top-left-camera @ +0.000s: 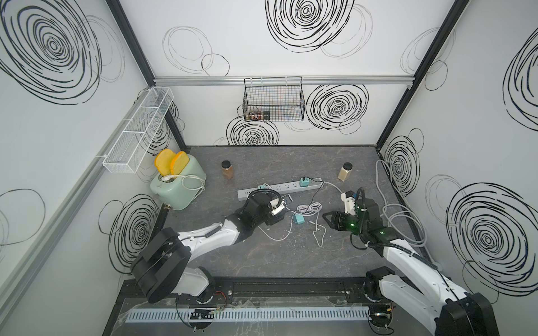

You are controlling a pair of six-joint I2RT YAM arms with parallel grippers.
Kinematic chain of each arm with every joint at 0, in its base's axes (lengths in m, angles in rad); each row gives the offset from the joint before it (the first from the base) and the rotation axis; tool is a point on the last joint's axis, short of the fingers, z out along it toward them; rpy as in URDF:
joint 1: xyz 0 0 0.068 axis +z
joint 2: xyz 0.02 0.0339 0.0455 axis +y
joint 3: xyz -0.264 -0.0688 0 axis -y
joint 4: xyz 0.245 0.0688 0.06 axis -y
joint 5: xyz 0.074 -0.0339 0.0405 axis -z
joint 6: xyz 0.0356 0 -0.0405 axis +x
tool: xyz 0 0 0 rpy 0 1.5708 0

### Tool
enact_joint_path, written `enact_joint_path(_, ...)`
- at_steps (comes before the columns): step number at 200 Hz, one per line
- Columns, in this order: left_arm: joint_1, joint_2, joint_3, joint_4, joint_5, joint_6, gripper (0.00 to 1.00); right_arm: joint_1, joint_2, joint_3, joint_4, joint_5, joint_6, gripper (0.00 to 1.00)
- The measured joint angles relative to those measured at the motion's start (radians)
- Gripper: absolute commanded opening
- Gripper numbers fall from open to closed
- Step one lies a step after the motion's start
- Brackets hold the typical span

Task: Charge the bluetooth headset
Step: Place the bluetooth headset at the center of the board, then adjust the charging cable at the center of the board.

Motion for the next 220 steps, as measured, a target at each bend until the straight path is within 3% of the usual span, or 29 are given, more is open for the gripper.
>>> enact_joint_path(42, 0.000, -0.118, -0.119, 0.029, -0.019, -0.154, 0.76, 0.028, 0.086, 0.000, 0.010, 0.017, 0.026, 0.46)
enact_joint_path(88, 0.006, -0.309, -0.163, 0.103, -0.005, -0.460, 0.75, 0.050, 0.209, 0.011, 0.042, 0.023, 0.029, 0.42)
enact_joint_path(121, 0.015, -0.321, -0.164, 0.089, 0.017, -0.639, 0.76, 0.069, 0.290, 0.044, 0.078, 0.021, 0.021, 0.32)
enact_joint_path(179, 0.020, -0.315, -0.207, 0.085, 0.066, -0.770, 0.76, 0.076, 0.392, 0.080, 0.148, 0.020, 0.016, 0.31)
enact_joint_path(214, 0.025, -0.314, -0.207, 0.085, 0.074, -0.780, 0.76, 0.079, 0.450, 0.125, 0.158, 0.033, 0.008, 0.01)
enact_joint_path(220, 0.027, -0.314, -0.207, 0.085, 0.076, -0.780, 0.76, 0.080, 0.450, 0.132, 0.157, 0.033, 0.005, 0.00)
